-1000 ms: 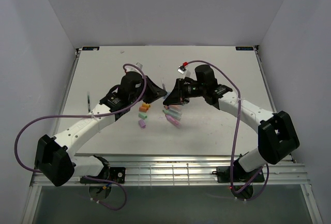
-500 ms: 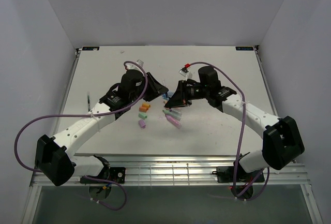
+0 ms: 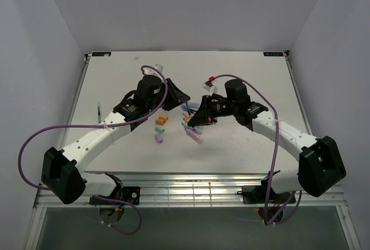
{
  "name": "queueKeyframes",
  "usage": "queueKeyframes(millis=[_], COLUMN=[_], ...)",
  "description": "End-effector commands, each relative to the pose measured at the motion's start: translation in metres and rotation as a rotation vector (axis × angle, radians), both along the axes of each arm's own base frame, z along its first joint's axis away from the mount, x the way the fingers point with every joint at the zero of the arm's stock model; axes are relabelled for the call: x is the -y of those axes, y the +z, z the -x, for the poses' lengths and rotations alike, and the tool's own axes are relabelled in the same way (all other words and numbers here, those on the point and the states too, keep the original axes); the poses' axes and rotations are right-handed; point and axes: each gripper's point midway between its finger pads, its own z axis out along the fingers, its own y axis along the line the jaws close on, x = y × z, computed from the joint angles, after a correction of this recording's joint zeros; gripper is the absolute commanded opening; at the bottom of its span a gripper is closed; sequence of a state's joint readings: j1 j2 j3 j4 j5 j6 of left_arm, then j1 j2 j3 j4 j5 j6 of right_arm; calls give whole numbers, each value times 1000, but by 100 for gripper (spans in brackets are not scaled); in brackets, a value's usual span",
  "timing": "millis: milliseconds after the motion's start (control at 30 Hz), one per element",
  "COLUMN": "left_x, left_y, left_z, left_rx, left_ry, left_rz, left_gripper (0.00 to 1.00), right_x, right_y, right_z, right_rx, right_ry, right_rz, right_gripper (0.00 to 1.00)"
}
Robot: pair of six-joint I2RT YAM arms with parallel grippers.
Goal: Open the pen caps
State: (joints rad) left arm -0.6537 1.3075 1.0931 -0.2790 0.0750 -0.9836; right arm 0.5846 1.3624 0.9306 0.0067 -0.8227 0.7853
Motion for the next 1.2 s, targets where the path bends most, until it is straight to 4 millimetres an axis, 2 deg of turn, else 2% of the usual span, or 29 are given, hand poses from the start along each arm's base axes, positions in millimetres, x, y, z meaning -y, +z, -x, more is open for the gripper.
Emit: queueKeyframes(millis=[0, 167, 500, 800, 1000, 1167], left_x=[-5, -4, 2, -1, -1, -3], left_y=[31, 31, 27, 18, 21, 20], left_z=[-16, -13, -6, 6, 4, 2], left_rx=[93, 91, 63, 35, 46, 48], left_ry=[50, 42, 13, 11, 12, 26], left_rz=[35, 42, 85, 102, 101, 90], left_gripper=[43, 46, 44, 40, 37, 33], right_x=[3, 3, 2, -6, -7, -4], right_y=[11, 12, 18, 32, 27, 21], right_z=[24, 26, 24, 12, 10, 16], right_rx=[-10, -13, 2, 11, 1, -7], right_ry=[81, 85, 86, 84, 82, 80], right_rz=[-44, -50, -62, -85, -78, -71], right_gripper=[8, 8, 8, 8, 8, 8])
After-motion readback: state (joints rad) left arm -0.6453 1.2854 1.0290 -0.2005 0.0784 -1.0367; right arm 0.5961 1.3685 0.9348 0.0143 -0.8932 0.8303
